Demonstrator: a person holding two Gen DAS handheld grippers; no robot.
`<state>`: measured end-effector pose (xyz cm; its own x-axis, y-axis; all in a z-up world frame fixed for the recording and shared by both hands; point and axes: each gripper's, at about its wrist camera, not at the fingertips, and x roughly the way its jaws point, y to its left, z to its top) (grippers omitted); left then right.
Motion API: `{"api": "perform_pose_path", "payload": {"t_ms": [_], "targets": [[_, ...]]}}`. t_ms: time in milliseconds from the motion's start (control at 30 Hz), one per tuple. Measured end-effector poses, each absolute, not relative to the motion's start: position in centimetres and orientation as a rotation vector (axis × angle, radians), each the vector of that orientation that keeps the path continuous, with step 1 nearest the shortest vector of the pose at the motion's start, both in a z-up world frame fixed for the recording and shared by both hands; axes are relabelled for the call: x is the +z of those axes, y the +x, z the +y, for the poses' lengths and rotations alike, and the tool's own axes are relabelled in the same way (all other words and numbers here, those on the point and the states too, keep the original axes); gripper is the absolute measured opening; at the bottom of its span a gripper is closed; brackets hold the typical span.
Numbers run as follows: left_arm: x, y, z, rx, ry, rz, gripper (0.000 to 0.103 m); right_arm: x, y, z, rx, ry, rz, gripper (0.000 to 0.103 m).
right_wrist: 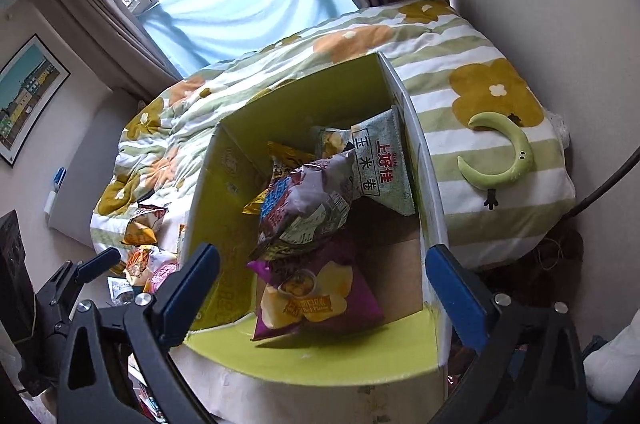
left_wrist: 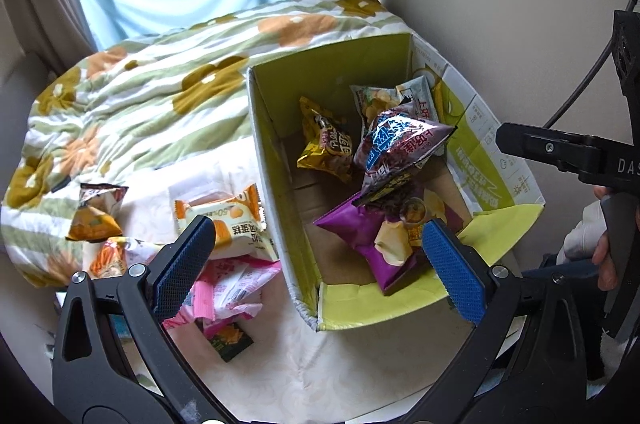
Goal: Organize snacks
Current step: 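Carry both bags over the box and open both grippers to drop them, then withdraw both grippers from the box toward the remaining snack bags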
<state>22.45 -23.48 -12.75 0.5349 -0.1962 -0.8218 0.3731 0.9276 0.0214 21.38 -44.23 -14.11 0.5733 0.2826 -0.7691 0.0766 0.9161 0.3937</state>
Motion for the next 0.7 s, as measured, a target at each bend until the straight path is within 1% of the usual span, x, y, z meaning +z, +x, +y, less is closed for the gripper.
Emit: {"api": "perform_pose_path", "payload": {"t_ms": [267, 400, 567, 700], "targets": [[-9.6, 18.8, -22.0, -0.266, 0.179, 0.874, 0.102, -9.8, 18.2, -42.8, 0.196, 0.338, 0.868, 0.103], [-8.1, 16.7, -20.0, -0.199, 0.145, 0.847, 0.102, -8.2, 17.5, -41.3, 0.268, 0.316, 0.830, 0.103], [-7.6, 14.3, -16.8, -0.090, 0.117, 0.842, 0.102, -6.8, 16.8, -38.2, 0.357, 0.262, 0.779, 0.103], [-8.0, 12.9, -13.4, -0.018, 0.072, 0.853, 0.102, -6.8, 16.4, -35.4, 0.420, 0.233, 0.774, 0.103]]}}
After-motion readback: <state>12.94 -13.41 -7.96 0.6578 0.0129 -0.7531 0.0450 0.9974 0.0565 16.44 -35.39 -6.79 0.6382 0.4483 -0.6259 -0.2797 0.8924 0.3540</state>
